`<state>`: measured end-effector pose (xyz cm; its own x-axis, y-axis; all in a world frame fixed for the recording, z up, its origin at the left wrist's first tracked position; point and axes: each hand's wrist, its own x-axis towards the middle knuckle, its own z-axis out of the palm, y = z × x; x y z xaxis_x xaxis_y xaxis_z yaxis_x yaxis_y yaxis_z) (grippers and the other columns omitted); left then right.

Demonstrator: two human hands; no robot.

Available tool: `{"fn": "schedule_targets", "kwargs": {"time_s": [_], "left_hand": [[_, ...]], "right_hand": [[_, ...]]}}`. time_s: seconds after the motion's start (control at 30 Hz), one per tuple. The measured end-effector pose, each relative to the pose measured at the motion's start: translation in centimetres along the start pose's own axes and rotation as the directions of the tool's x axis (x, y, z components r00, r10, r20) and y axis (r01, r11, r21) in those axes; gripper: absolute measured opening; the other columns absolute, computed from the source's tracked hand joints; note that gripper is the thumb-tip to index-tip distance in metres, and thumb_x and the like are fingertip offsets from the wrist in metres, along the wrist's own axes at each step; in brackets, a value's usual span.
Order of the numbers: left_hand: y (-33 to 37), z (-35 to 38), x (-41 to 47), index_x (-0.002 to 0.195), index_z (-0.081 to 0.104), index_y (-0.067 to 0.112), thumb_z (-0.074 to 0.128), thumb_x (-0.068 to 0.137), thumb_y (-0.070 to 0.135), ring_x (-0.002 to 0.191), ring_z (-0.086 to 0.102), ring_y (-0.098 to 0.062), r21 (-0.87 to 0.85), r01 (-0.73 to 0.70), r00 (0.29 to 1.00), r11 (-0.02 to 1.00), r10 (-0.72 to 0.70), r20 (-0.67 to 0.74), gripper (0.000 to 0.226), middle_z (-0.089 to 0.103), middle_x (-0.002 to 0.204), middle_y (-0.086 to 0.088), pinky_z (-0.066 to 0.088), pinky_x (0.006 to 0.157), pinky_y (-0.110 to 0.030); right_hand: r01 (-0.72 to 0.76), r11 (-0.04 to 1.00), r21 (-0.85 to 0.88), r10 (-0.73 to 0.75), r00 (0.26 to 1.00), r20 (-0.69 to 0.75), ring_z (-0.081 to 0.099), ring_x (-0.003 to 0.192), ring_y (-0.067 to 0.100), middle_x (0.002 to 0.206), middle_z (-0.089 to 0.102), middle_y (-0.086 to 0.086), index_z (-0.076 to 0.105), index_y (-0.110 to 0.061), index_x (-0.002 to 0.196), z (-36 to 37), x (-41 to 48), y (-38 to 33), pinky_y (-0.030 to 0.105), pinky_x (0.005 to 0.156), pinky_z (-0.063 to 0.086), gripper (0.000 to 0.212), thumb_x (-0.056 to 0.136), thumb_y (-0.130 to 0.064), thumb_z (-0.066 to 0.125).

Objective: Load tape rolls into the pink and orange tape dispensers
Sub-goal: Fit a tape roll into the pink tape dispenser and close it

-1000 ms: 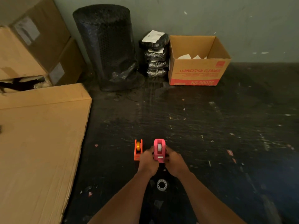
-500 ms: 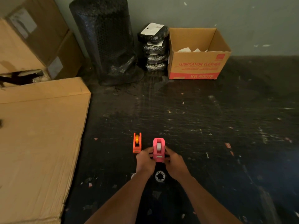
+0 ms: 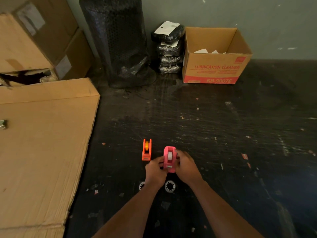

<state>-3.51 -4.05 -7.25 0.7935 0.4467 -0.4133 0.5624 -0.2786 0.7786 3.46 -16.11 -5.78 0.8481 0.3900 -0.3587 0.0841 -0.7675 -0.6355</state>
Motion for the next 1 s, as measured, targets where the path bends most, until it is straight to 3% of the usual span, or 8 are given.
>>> {"fn": "schedule_targets", "kwargs": {"time_s": [0.13,0.3,0.43,0.53,0.63,0.77,0.9,1.0], "left_hand": [[0.0,0.0,0.1,0.130,0.068,0.015,0.076,0.088,0.000,0.114,0.069,-0.010,0.000,0.019,1.000,1.000,-0.019,0.009,0.045,0.074,0.123,0.003,0.057,0.101,-0.030],[0.1,-0.2,0.0,0.126,0.070,0.019,0.073,0.090,-0.001,0.094,0.064,0.005,0.018,0.017,1.000,1.000,-0.017,0.016,0.041,0.069,0.109,0.016,0.048,0.072,-0.005],[0.1,-0.2,-0.2,0.129,0.069,0.017,0.074,0.090,0.001,0.099,0.063,0.004,0.049,-0.006,1.000,0.999,0.006,0.008,0.043,0.074,0.121,0.006,0.049,0.081,-0.008],[0.4,-0.3,-0.6,0.124,0.071,0.017,0.069,0.089,-0.005,0.087,0.059,0.013,0.052,-0.043,0.999,0.998,0.044,-0.013,0.042,0.072,0.109,0.014,0.047,0.075,-0.004],[1.4,-0.7,-0.9,0.117,0.075,0.019,0.062,0.090,-0.005,0.083,0.064,0.013,-0.018,-0.104,0.987,0.994,0.101,-0.124,0.038,0.069,0.090,0.021,0.054,0.078,-0.011],[3.6,-2.0,-0.7,0.126,0.073,0.021,0.060,0.098,0.008,0.101,0.068,0.000,-0.149,-0.099,0.994,0.984,0.093,-0.048,0.033,0.075,0.115,0.009,0.052,0.077,-0.011],[4.5,-3.2,0.0,0.124,0.074,0.024,0.067,0.097,0.016,0.112,0.071,-0.015,-0.263,-0.035,0.998,0.964,0.048,0.044,0.029,0.077,0.122,-0.002,0.059,0.101,-0.043],[4.6,-3.7,0.1,0.125,0.074,0.021,0.068,0.097,0.014,0.110,0.073,-0.016,-0.275,-0.051,0.994,0.960,0.075,0.077,0.029,0.078,0.119,-0.001,0.059,0.100,-0.046]], "right_hand": [[0.024,0.988,-0.151,-0.011,0.996,0.089,0.060,0.124,0.024,0.146,0.046,0.009,0.041,-0.026,0.158,-0.1,1.1,-0.7,0.038,0.107,0.051,0.055,0.105,-0.021,0.055],[0.020,0.984,-0.175,-0.002,0.995,0.100,0.059,0.123,0.022,0.144,0.045,0.006,0.049,-0.023,0.152,0.0,1.6,-0.7,0.040,0.109,0.051,0.056,0.099,-0.025,0.067],[0.059,0.983,-0.176,-0.052,0.998,0.045,0.047,0.138,0.022,0.149,0.049,0.004,0.052,-0.018,0.150,-0.5,1.2,-0.8,0.037,0.115,0.044,0.053,0.099,-0.020,0.066],[0.051,0.992,-0.119,-0.052,0.999,-0.005,0.046,0.141,0.020,0.148,0.055,0.000,0.056,-0.021,0.147,-0.9,0.6,-1.2,0.037,0.115,0.043,0.051,0.098,-0.023,0.068],[0.023,1.000,-0.007,-0.023,1.000,-0.020,0.061,0.125,0.016,0.131,0.069,-0.003,0.063,-0.026,0.138,-1.4,0.1,-1.5,0.039,0.106,0.052,0.046,0.093,-0.028,0.073],[0.037,0.984,0.174,-0.032,0.999,-0.035,0.069,0.104,0.007,0.109,0.074,-0.009,0.068,-0.029,0.121,-2.4,-1.0,-2.0,0.037,0.096,0.058,0.030,0.093,-0.021,0.072],[0.071,0.959,0.275,-0.052,0.996,-0.076,0.069,0.107,0.005,0.114,0.075,-0.008,0.067,-0.023,0.133,-2.9,-1.7,-2.3,0.035,0.101,0.058,0.042,0.093,-0.008,0.071],[0.112,0.944,0.312,-0.086,0.992,-0.094,0.065,0.120,0.005,0.133,0.070,-0.009,0.063,-0.022,0.143,-3.1,-2.1,-2.6,0.021,0.102,0.052,0.048,0.097,-0.011,0.069]]}}
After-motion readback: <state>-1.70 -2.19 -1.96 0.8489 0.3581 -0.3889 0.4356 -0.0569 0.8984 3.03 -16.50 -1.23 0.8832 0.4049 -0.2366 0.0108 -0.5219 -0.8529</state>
